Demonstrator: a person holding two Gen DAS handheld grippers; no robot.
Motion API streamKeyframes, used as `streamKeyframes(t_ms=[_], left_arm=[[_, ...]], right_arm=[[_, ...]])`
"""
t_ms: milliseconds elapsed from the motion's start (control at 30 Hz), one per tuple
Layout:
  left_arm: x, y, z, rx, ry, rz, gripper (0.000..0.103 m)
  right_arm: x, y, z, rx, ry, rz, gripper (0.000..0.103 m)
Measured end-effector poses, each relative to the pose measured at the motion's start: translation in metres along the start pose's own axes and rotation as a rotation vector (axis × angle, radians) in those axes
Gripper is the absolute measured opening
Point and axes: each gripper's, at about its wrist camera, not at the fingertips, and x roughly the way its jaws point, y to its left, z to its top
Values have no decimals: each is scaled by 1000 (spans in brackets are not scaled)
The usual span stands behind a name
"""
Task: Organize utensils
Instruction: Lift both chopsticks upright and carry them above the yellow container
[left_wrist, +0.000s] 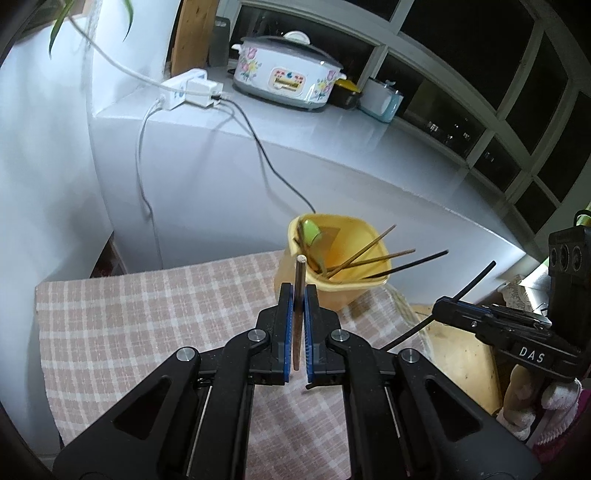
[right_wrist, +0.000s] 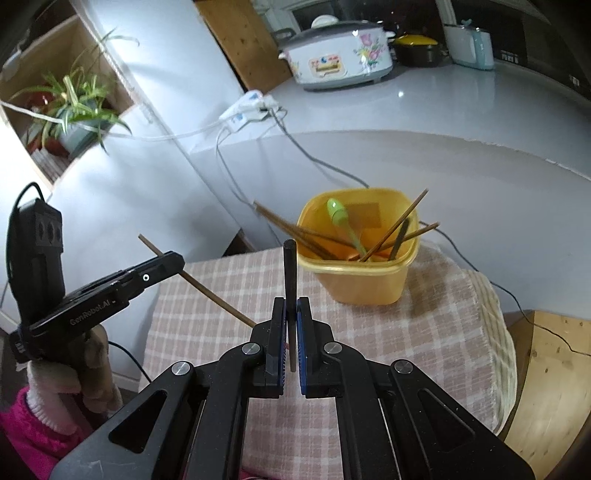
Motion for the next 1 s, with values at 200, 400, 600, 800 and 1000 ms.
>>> streamKeyframes(t_ms=[200,400,600,800,1000], left_arm=[[-10,-9,16,20,-35,-32,3],[-16,-16,29,42,-65,-46,3],[-25,-25,45,56,-103,-67,3],[-29,-36,61,78,-139,-74,3],[-18,-47,74,98,-154,-66,3]], right_arm=[[-21,-8,9,22,-50,1,4],[-43,-15,25,41,-116,11,4],[-61,-21,42,39,-176,5,4],[-68,-26,62,24,-227,-9,4],[-61,-32,84,4,-262,-36,4]])
